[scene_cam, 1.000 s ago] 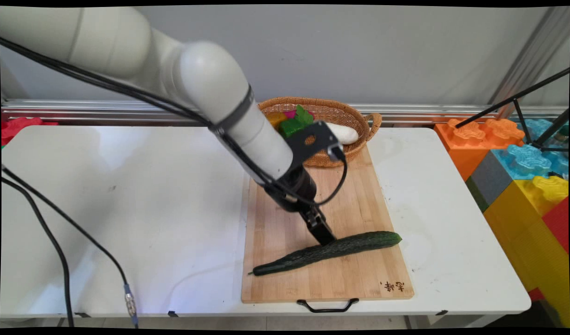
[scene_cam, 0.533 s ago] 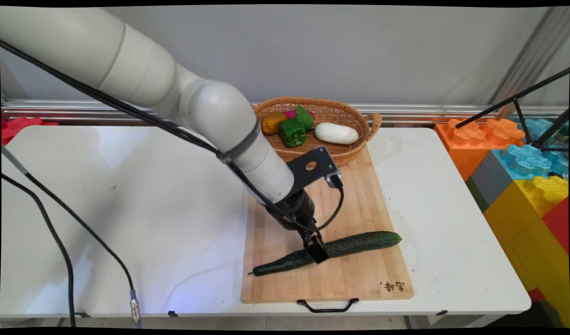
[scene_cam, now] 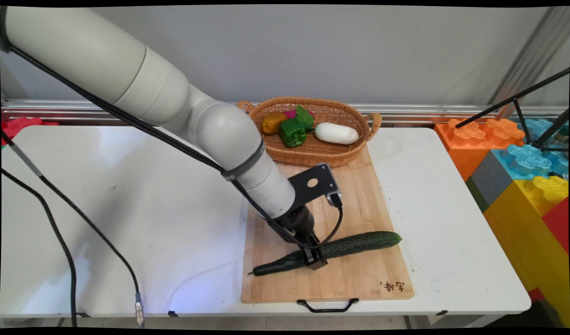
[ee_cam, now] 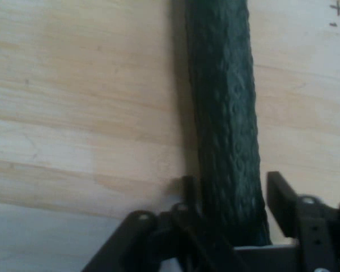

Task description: Pick up the cucumber from the cutting board, then place the picked object in the vegetable basket

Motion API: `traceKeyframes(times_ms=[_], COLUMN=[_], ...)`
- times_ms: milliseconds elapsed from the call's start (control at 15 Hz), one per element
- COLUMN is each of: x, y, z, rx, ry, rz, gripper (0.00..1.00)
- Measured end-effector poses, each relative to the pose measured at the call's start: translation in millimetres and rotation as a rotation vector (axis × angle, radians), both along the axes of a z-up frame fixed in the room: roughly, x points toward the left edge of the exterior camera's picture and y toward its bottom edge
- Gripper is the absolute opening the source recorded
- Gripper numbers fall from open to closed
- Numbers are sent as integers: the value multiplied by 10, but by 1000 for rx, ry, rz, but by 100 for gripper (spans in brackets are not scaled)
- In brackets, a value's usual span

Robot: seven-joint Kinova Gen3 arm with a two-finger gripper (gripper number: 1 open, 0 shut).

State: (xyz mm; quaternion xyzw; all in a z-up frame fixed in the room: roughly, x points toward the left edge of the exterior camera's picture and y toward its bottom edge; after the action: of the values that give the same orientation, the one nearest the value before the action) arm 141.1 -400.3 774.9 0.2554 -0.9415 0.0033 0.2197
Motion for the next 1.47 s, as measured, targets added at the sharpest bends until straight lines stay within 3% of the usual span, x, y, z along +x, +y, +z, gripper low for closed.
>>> traceKeyframes(times_ms=[400,600,800,933,1133,1467], x=[31,57,140,217,403,709], y=[60,32,-98,-249,-661,-1309], z=[49,247,617,843,1222,1517], rx=[11,12,-13,-50,-168,-340], ry=[3,21,39,43,35,3], rz=[-4,-6,-21,-35,-70,-141], gripper=[0,0,0,0,0,0])
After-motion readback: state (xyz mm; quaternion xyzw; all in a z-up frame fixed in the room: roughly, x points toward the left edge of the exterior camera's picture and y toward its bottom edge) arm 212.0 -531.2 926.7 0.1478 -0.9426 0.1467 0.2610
